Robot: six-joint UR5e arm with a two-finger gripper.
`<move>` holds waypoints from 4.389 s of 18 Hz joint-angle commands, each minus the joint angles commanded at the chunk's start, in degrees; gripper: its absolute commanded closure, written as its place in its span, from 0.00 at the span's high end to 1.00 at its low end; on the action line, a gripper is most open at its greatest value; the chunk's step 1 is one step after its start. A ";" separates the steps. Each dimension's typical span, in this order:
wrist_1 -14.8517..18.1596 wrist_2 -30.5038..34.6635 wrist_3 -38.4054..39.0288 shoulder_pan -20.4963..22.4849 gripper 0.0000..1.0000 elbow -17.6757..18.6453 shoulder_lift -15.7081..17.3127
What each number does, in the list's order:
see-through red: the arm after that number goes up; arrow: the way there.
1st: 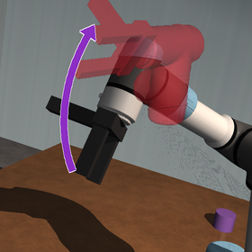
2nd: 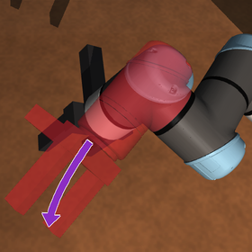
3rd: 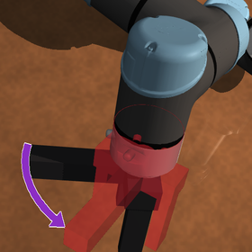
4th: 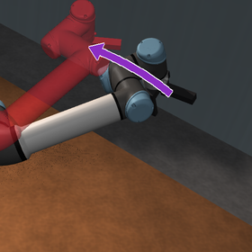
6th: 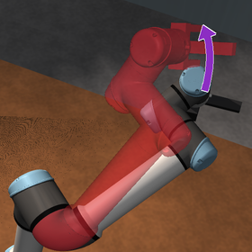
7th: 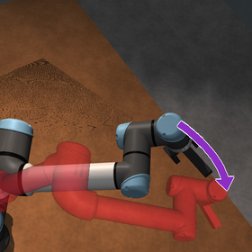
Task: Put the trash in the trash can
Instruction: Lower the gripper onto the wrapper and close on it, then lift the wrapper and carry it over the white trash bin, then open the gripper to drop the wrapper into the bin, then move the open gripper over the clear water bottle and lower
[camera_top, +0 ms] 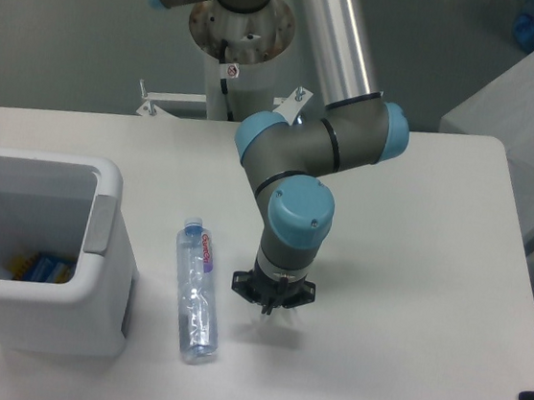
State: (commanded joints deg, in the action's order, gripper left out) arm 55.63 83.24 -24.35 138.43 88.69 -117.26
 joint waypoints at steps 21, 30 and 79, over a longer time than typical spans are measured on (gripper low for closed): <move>0.00 -26.64 18.54 -4.39 0.00 -9.07 20.75; -0.53 -26.64 18.54 -15.19 0.00 -7.93 20.05; -6.59 -0.80 19.69 -7.38 1.00 -3.18 -6.22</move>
State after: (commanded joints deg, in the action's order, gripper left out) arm 49.04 82.44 -4.66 131.05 85.51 -123.48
